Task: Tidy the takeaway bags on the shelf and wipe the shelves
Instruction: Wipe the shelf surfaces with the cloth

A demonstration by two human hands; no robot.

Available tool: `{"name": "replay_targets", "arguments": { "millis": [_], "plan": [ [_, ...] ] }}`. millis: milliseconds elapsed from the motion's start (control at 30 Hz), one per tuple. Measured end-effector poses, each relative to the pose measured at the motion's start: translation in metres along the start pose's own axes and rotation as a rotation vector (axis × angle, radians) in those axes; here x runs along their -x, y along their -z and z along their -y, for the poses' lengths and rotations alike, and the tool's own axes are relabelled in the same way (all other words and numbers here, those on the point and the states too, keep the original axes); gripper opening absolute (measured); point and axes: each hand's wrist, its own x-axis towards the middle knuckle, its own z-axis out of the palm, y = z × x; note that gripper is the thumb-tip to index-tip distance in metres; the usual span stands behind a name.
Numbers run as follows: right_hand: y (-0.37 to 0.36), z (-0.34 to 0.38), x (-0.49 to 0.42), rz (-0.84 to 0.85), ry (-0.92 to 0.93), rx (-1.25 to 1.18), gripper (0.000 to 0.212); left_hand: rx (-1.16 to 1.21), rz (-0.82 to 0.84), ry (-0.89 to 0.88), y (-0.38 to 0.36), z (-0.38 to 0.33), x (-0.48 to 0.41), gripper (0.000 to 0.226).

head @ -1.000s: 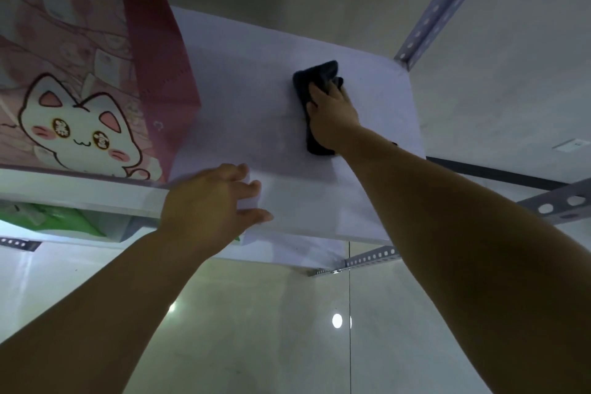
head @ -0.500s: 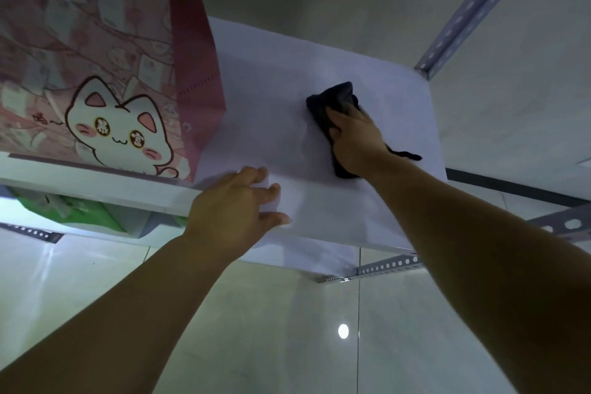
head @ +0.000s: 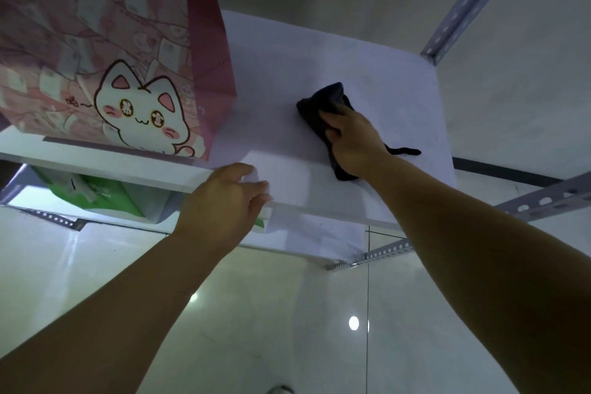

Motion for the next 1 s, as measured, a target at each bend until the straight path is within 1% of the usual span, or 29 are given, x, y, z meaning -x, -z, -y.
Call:
{"name": "replay_targets", "arguments": {
  "millis": [33,67,167,200,267,333,367,467,533,600,633,767,833,900,1000],
  "plan": [
    [-0.003,0.008,-0.001,-0.016,-0.018,0.011,0.045,-0.001,-0.004,-0.010,-0.001,0.001,0.000,0.013],
    [-0.007,0.019,0.001,-0.020,0.008,0.022,0.046,0.002,0.000,-0.024,-0.001,0.002,0.000,0.014],
    [-0.027,0.050,0.016,-0.002,0.271,-0.004,0.045,0.009,0.028,-0.021,-0.003,0.004,-0.001,0.018],
    [-0.030,0.053,0.024,0.004,0.329,-0.009,0.044,0.011,0.040,-0.010,-0.003,0.005,-0.001,0.021],
    [-0.027,0.041,0.037,-0.006,0.367,0.007,0.043,0.015,0.071,0.021,-0.003,0.005,0.000,0.026],
    [-0.018,0.015,0.042,-0.044,0.298,0.045,0.042,0.023,0.081,0.046,-0.002,0.004,0.000,0.029],
    [-0.012,0.000,0.043,-0.069,0.208,0.064,0.042,0.024,0.091,0.056,-0.001,0.004,0.000,0.030],
    [0.007,-0.037,0.045,-0.113,-0.145,0.051,0.044,0.027,0.111,0.054,-0.001,0.002,-0.002,0.030],
    [0.008,-0.036,0.046,-0.132,-0.251,0.052,0.045,0.030,0.097,0.058,-0.001,0.000,-0.001,0.027],
    [0.002,-0.019,0.050,-0.148,-0.278,0.064,0.045,0.033,0.079,0.040,-0.001,-0.001,0.000,0.024],
    [-0.004,-0.008,0.054,-0.158,-0.260,0.062,0.046,0.029,0.078,0.027,-0.001,-0.002,0.000,0.023],
    [-0.027,0.027,0.087,-0.157,0.009,0.047,0.044,-0.058,0.162,-0.009,0.001,-0.001,0.005,0.035],
    [-0.023,0.021,0.097,-0.138,0.046,0.046,0.044,-0.077,0.198,-0.025,0.002,0.000,0.007,0.042],
    [-0.015,0.007,0.103,-0.145,-0.024,0.080,0.044,-0.079,0.227,-0.033,0.005,0.001,0.009,0.044],
    [-0.011,-0.006,0.119,-0.217,-0.210,0.128,0.044,-0.076,0.256,-0.034,0.008,-0.001,0.012,0.042]
  ]
}}
